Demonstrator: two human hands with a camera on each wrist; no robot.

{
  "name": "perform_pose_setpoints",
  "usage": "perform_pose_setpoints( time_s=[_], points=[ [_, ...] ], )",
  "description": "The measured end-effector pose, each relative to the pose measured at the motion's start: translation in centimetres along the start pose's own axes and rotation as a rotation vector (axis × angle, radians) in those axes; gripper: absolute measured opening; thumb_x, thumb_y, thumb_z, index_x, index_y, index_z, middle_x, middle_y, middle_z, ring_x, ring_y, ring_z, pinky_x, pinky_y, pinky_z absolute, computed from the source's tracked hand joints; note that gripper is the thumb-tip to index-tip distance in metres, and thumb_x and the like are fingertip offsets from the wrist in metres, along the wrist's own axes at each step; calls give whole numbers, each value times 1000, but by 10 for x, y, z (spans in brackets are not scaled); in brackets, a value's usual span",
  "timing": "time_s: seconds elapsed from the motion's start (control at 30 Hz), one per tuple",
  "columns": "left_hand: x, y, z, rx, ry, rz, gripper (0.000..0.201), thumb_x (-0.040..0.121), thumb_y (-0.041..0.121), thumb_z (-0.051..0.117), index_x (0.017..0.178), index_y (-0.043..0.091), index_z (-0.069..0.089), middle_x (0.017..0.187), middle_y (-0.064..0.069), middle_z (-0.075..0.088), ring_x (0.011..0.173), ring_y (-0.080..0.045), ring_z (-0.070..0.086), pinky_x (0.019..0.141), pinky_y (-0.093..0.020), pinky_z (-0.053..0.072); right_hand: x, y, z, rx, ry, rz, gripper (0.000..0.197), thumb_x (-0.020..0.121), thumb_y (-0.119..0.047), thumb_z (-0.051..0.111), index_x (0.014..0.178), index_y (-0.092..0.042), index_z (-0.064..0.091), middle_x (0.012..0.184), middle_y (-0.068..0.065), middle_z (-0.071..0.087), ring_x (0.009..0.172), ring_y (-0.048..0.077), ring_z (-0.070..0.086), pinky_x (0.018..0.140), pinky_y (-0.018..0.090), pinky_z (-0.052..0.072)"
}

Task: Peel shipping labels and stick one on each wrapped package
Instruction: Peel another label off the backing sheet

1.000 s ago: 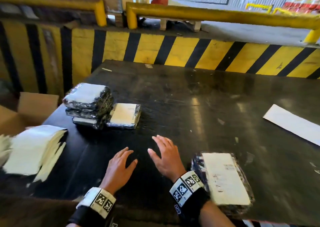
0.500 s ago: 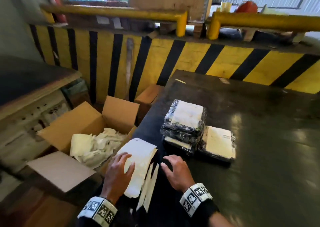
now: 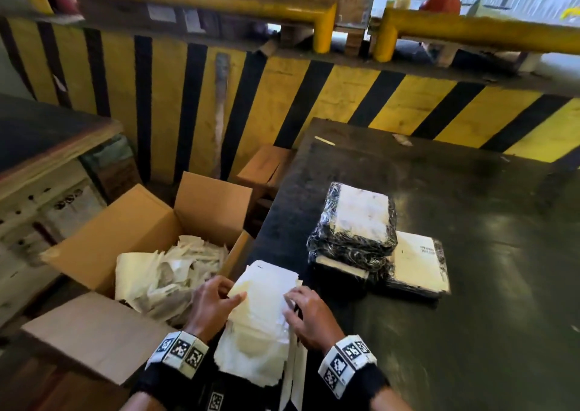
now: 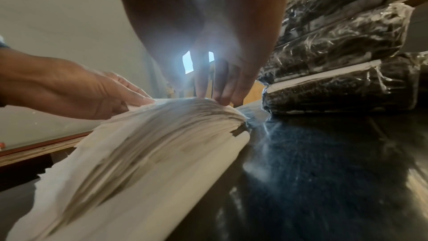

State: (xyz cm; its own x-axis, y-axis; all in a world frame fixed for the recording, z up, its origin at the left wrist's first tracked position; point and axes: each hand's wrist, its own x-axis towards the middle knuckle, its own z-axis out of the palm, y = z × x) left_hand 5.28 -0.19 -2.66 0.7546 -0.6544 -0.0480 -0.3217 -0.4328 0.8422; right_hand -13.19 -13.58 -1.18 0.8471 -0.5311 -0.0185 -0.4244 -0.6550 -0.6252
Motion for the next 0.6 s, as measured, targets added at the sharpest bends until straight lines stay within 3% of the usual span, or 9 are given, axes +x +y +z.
perform_pose_setpoints(
  time_s=[0.03,0.13,0.23,0.33,0.4,0.47,0.53,0.6],
  points=[
    [2,-1,-1,-12,-7,7,19,70,26,83,73,17,66,72,-4,68,68,-23,65,60,-40,55,0,0,0,0,-2,3,30,91,-24,54,114,-7,63,122,7,56,113,23,52,100,30,39],
    [0,2,-5,-37,-7,70,24,78,18,77,60,24,61,60,4,61,57,-13,56,53,-28,43,-2,1,3,8,19,1,30,90,-23,55,116,-9,62,123,6,56,115,20,50,100,25,37],
    [-4,4,-12,-87,0,117,8,81,22,73,74,21,71,68,2,69,62,-14,65,55,-29,50,-1,3,5,-5,26,-2,30,90,-25,56,115,-10,63,123,4,55,114,20,51,98,26,40],
    [-9,15,-22,-200,-9,147,12,83,26,71,77,16,71,70,-2,70,66,-20,67,57,-36,55,1,3,3,-21,50,1,30,91,-29,54,113,-12,65,122,3,57,112,18,50,99,26,38],
    [-15,35,-29,-305,-62,173,24,82,37,71,75,15,70,68,-8,68,65,-24,65,60,-40,53,3,-2,-3,14,99,2,35,93,-34,46,108,-11,69,117,4,62,107,18,52,99,29,39],
    [-20,54,-33,-433,-92,156,37,78,47,70,78,10,70,74,-17,68,73,-37,65,66,-48,54,3,-10,-13,155,148,28,49,92,-45,38,99,-11,72,106,3,67,98,17,57,93,31,43],
    [-20,67,-32,-543,-84,103,40,76,46,72,85,7,72,83,-22,70,84,-46,64,75,-58,53,0,-19,-26,390,155,73,54,90,-52,38,89,-10,73,93,0,72,89,15,63,84,28,48],
    [-19,77,-29,-611,-82,66,40,76,46,75,88,8,72,87,-24,70,83,-45,65,79,-61,51,-3,-29,-39,577,164,99,40,94,-39,48,86,-8,74,87,3,74,86,15,68,83,29,52]
  ],
)
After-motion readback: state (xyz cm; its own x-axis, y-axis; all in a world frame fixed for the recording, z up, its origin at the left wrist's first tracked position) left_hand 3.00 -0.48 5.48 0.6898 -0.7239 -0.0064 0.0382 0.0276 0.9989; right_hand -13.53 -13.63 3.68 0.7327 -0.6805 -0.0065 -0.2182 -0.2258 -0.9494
